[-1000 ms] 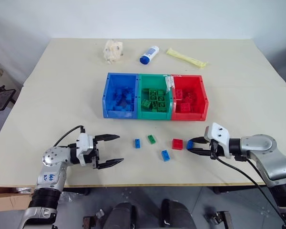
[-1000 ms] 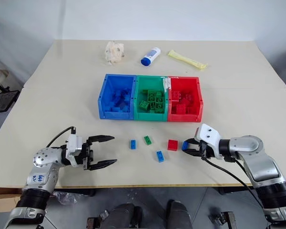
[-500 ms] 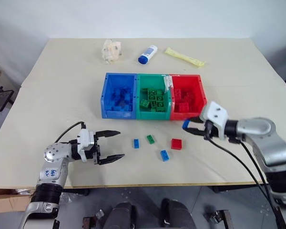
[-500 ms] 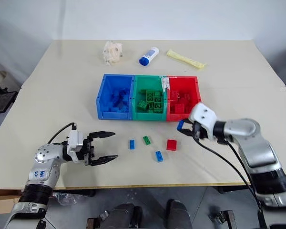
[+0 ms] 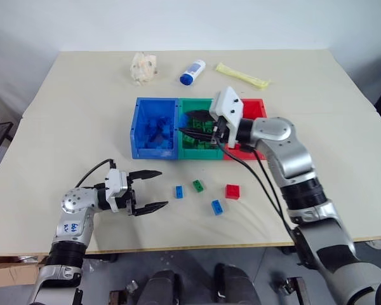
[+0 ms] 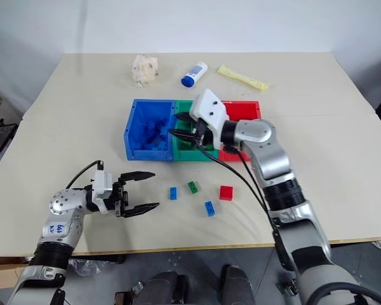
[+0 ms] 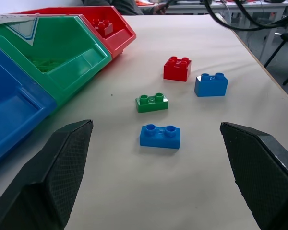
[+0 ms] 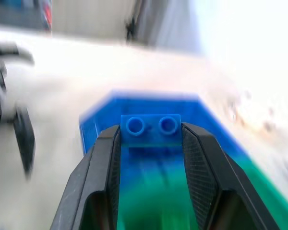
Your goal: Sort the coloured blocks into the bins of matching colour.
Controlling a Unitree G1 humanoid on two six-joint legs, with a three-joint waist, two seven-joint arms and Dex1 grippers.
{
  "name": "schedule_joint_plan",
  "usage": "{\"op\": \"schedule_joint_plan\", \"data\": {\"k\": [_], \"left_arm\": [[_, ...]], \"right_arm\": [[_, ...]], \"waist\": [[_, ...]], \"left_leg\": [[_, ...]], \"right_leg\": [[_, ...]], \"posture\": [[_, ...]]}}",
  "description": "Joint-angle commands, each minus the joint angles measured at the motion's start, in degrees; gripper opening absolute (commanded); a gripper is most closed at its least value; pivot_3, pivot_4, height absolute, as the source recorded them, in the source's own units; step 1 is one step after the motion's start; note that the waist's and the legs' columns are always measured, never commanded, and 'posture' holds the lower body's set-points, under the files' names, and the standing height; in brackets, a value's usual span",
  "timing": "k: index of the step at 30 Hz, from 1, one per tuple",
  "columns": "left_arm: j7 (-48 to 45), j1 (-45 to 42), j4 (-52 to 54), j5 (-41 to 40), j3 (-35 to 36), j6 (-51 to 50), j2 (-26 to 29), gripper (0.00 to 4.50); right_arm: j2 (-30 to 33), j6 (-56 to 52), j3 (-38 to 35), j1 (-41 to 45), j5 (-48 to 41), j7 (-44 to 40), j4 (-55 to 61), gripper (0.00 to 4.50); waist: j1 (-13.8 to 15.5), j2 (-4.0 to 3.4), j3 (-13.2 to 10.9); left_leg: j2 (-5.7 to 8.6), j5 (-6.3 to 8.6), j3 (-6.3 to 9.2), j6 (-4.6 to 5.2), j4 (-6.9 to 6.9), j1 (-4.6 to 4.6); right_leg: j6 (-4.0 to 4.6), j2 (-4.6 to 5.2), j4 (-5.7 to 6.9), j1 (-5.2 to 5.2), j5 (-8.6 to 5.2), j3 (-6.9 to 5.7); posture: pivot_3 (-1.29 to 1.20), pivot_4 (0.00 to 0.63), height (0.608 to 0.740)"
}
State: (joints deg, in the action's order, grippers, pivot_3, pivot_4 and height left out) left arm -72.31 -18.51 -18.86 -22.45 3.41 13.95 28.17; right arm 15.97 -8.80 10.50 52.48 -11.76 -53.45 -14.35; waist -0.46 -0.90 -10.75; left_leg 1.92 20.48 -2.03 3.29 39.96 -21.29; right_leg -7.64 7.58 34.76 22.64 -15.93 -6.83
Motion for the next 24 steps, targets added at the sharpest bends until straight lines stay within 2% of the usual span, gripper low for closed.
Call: {"op": "schedule_joint_plan", "data": {"k": [1,5,10,15,18,21,24], "left_arm": [[0.71,0.94,1.63,-0.31,0.80,0.87,0.35,4.50],[2.15,1.90,3.03,-0.32,0.73,0.59,-0.10,4.50],[2.84,1.33,2.81,-0.26,0.73,0.63,-0.16,4.50],[3.03,0.80,2.21,-0.31,0.85,0.84,-0.10,4.50],[2.93,0.34,1.78,-0.23,0.64,0.87,-0.28,4.50],[2.66,0.03,1.44,-0.26,0.50,0.88,-0.34,4.50],[1.45,-0.57,0.22,-0.10,0.04,1.05,-0.08,4.50]], "right_arm": [[-3.27,6.95,-1.52,1.88,-1.03,-0.13,-3.79,1.44],[-10.28,16.42,-0.41,6.04,3.61,6.59,-15.02,2.76],[-11.79,21.54,-1.21,7.50,5.44,8.96,-19.97,4.47],[-8.31,20.08,-0.51,3.73,4.50,4.22,-15.08,4.47],[-1.44,13.90,-1.56,-3.07,0.02,-2.56,-3.48,4.47],[3.31,8.57,-1.88,-7.16,-3.06,-6.03,3.99,4.47],[11.08,2.04,-3.53,-13.53,-6.81,-10.49,12.14,4.47]], "waist": [[0.00,0.00,0.00],[-0.73,-0.01,-0.01],[-1.32,-0.01,0.00],[-1.27,-0.02,-0.01],[-1.08,-0.01,-0.01],[-1.11,-0.01,-0.01],[-0.98,-0.01,-0.01]], "left_leg": [[0.02,0.00,0.01,0.00,0.00,0.00],[0.03,0.00,0.03,0.00,0.00,0.00],[0.02,0.00,0.17,-0.03,-0.06,0.05],[0.09,0.00,0.27,-0.03,-0.09,0.04],[0.10,0.00,0.30,-0.03,-0.08,0.02],[0.13,0.00,0.30,-0.02,-0.05,-0.01],[0.06,0.00,0.20,-0.02,-0.05,-0.01]], "right_leg": [[0.00,0.01,0.00,0.00,0.00,0.00],[0.00,0.00,0.02,0.00,0.00,0.01],[0.08,-0.03,0.24,0.06,-0.04,0.02],[0.08,0.00,0.24,0.03,-0.04,0.05],[0.08,0.01,0.20,0.02,-0.04,0.05],[0.08,0.05,0.15,-0.02,-0.04,0.05],[0.08,0.02,0.04,-0.02,-0.04,0.05]], "posture": [[0.00,0.150,0.740],[0.00,0.150,0.740],[0.00,0.150,0.740],[0.00,0.150,0.740],[0.00,0.150,0.740],[0.00,0.150,0.740],[0.00,0.150,0.740]]}}
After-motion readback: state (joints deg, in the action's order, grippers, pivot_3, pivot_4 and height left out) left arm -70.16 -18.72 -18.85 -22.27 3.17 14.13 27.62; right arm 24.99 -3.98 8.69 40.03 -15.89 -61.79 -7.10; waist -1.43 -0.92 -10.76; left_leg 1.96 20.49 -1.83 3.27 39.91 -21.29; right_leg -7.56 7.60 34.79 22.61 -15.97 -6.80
